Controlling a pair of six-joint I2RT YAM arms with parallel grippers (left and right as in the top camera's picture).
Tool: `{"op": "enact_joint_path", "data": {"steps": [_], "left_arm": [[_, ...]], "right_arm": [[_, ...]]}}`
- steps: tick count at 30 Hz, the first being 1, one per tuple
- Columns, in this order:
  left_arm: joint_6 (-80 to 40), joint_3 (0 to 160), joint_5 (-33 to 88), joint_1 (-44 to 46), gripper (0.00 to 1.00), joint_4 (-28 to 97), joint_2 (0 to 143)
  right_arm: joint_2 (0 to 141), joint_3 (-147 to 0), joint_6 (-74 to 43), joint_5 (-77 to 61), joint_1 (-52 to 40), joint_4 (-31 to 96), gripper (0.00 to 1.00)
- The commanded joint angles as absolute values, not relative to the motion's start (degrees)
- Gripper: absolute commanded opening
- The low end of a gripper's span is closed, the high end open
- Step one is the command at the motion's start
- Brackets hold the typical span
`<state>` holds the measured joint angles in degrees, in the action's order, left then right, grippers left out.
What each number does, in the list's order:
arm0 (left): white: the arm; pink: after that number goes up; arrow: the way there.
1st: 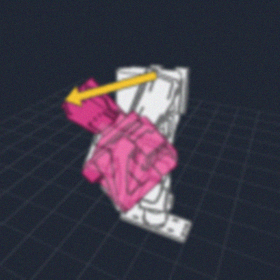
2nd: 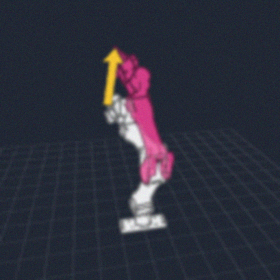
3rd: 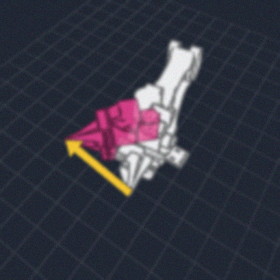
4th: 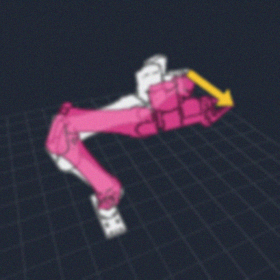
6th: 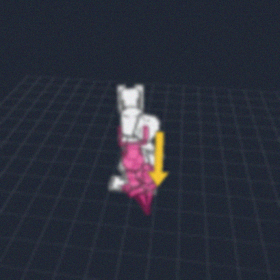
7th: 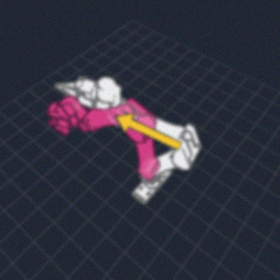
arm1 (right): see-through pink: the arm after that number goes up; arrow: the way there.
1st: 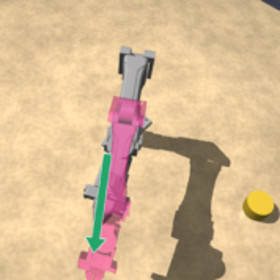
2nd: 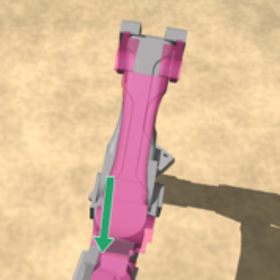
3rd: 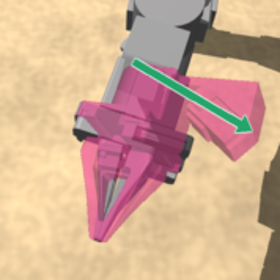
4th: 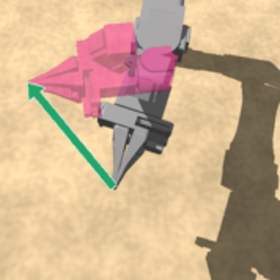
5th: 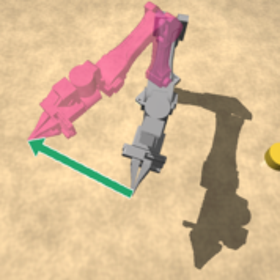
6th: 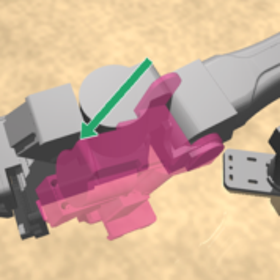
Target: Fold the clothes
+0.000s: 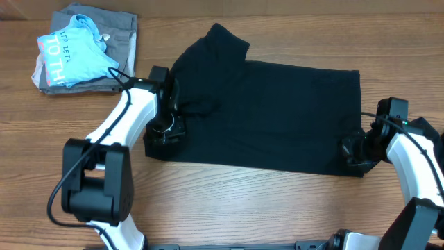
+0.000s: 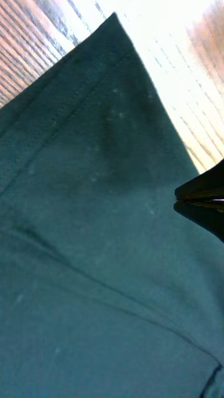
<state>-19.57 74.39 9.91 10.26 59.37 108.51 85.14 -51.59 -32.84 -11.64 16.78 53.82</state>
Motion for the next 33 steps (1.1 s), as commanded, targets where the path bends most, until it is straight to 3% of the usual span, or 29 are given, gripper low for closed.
{"op": "enact_joint_path", "data": {"steps": [1,21,33], "left_arm": [[-18.22,74.61,10.35,10.52,0.04,58.28,110.69],[-18.17,72.44,8.60,10.52,0.04,55.70,116.77],[-21.50,62.57,8.62,10.17,0.04,55.37,116.79]], "right_arm": [[85.32,-49.43,-32.97,-11.75,16.56,51.77,0.04],[94.76,-44.10,-34.11,-11.64,16.56,39.59,0.04],[99.24,-44.10,-39.29,-6.33,16.58,46.09,0.04]]}}
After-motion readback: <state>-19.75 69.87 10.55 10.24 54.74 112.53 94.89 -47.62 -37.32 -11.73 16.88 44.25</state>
